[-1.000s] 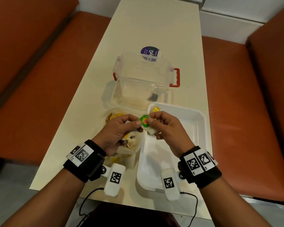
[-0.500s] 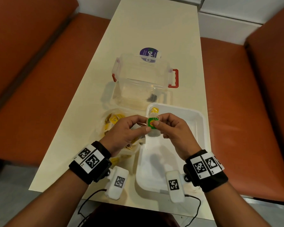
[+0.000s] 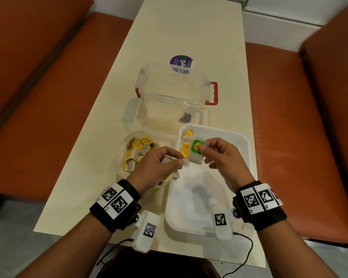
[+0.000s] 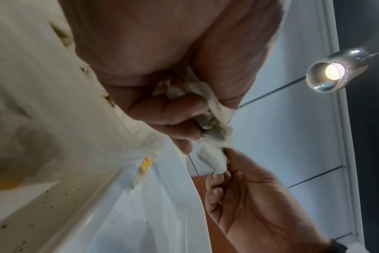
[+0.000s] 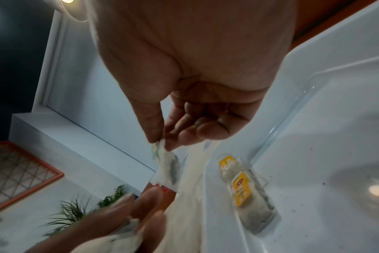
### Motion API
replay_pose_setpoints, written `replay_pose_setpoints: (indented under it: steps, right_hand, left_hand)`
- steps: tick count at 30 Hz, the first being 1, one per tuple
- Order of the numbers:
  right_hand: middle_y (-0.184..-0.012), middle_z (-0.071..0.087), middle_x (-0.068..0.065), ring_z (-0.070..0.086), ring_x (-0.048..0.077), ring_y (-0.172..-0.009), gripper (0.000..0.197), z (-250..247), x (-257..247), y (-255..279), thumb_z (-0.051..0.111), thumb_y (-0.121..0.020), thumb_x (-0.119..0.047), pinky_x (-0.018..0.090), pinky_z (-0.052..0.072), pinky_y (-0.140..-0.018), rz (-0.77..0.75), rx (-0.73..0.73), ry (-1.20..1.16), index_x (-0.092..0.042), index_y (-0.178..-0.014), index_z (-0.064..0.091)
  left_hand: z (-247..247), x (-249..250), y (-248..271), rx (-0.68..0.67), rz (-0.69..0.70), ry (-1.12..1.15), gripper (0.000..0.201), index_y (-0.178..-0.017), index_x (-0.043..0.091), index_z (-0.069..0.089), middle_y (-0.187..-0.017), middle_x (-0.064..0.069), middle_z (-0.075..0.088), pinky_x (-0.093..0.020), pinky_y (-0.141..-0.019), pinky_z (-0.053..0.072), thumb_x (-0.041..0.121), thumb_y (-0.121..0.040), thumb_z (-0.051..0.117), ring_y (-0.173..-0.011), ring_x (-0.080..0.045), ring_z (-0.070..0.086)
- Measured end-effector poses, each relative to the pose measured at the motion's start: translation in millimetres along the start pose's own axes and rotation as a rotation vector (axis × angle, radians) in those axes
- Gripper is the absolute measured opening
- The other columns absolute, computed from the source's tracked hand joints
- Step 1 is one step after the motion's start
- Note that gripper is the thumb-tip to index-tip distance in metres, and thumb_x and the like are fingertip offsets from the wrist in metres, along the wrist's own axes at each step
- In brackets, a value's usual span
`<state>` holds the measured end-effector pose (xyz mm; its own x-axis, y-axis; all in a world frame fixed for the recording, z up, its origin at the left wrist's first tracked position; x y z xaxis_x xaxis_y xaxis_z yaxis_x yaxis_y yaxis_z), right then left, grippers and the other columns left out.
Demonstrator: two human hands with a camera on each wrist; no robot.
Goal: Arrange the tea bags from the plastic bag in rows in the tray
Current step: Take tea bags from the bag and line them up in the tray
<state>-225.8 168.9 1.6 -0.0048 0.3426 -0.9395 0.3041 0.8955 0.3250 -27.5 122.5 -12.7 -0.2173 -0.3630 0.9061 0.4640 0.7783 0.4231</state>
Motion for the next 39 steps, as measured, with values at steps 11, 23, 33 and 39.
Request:
replay_pose_setpoints:
  steps: [11, 23, 33, 39]
  right_hand:
    - [-0.076, 0.070, 0.002, 0.063, 0.012, -0.068, 0.019, 9, 39, -31, 0.080, -0.084, -0.024, 0.025, 0.048, -0.064, 0.252, -0.277, 0.458, -0.015, -0.086, 0.064]
    - [-0.067, 0.069, 0.005, 0.061, 0.012, -0.052, 0.021, 19, 57, -56, 0.082, -0.081, -0.017, 0.027, 0.052, -0.059, 0.286, -0.089, 0.392, -0.009, -0.089, 0.064]
    - [-0.069, 0.072, 0.009, 0.066, 0.019, -0.062, 0.024, 20, 62, -56, 0.085, -0.078, -0.015, 0.035, 0.056, -0.067, 0.309, -0.060, 0.352, -0.012, -0.083, 0.061]
    - [-0.069, 0.072, 0.006, 0.068, 0.019, -0.062, 0.028, 19, 62, -57, 0.087, -0.076, -0.017, 0.033, 0.056, -0.063, 0.309, -0.037, 0.351, -0.014, -0.085, 0.061]
  left_hand:
    - [-11, 0, 12, 0.041, -0.185, 0.202, 0.018, -0.095, 0.014, 0.070, -0.078, 0.002, 0.069, -0.018, -0.043, 0.033, 0.030, -0.097, 0.062, -0.052, -0.004, 0.053]
    - [-15, 5, 18, 0.003, -0.242, 0.262, 0.019, -0.100, 0.013, 0.072, -0.089, -0.006, 0.068, -0.023, -0.049, 0.036, 0.013, -0.096, 0.054, -0.063, -0.011, 0.056]
    - [-16, 6, 17, -0.065, -0.217, 0.285, 0.029, -0.114, 0.013, 0.072, -0.091, -0.004, 0.070, -0.024, -0.058, 0.053, 0.000, -0.096, 0.053, -0.075, -0.013, 0.064]
    - [-16, 5, 15, -0.068, -0.189, 0.264, 0.027, -0.116, 0.018, 0.071, -0.087, -0.001, 0.068, -0.026, -0.062, 0.055, 0.004, -0.095, 0.061, -0.071, -0.009, 0.060]
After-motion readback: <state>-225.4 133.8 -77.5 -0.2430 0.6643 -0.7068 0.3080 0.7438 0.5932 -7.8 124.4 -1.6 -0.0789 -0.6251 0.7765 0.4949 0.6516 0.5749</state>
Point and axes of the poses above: each hand's wrist, its own y-axis away from the middle knuckle, its own z-axis out of the palm, x = y × z, the point moved 2 cm from there along -y, towards the middle knuckle
